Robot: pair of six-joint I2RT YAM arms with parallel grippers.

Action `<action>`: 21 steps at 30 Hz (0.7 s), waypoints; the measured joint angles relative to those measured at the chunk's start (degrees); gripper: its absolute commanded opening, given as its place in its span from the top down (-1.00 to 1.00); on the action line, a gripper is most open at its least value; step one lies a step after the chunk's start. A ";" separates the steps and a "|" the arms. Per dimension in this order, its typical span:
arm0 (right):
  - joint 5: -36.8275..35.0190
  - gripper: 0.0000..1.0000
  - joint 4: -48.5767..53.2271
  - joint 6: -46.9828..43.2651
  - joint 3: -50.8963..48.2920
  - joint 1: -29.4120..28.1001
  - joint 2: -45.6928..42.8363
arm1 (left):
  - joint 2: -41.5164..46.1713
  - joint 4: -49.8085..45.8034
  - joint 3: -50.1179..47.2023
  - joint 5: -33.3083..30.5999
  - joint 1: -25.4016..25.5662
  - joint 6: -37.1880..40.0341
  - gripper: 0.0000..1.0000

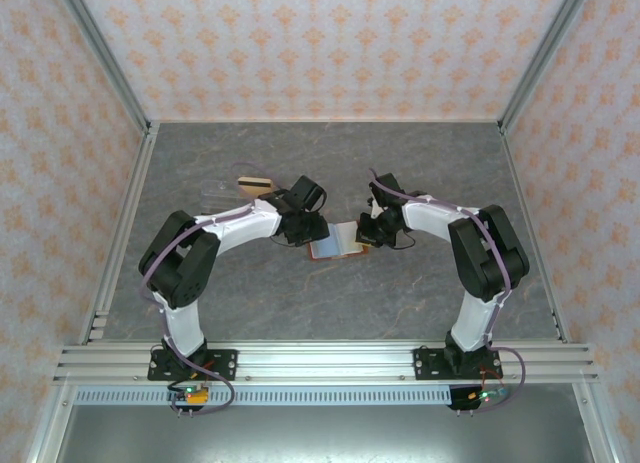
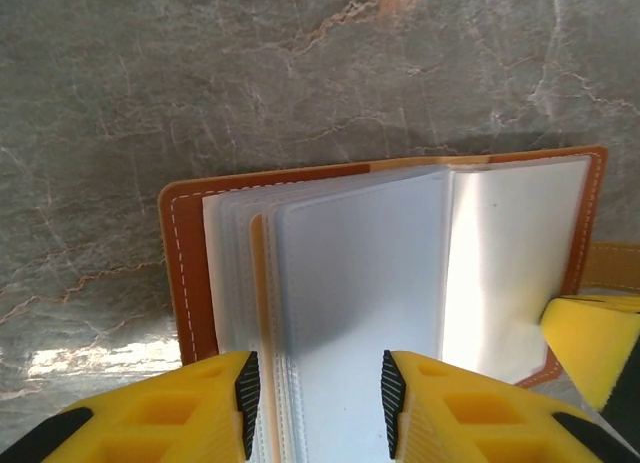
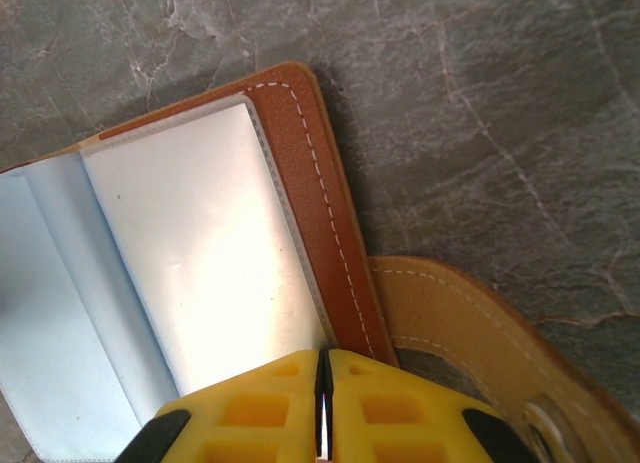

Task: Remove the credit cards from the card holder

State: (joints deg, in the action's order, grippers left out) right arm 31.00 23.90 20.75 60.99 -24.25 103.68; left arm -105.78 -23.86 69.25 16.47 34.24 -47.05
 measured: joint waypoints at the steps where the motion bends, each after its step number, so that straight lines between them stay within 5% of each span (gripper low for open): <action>1: 0.00 0.78 0.00 0.00 0.00 0.00 0.00 | -0.13 0.02 0.00 0.02 0.00 0.00 0.20; 21: -0.37 0.78 0.11 -0.02 0.74 -0.11 0.66 | -0.55 2.16 0.02 4.00 0.00 0.48 0.41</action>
State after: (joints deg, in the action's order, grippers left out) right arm 30.63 24.01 20.73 61.73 -24.36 104.33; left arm -106.32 -21.69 69.28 20.47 34.24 -46.57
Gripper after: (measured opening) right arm 0.110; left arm 0.298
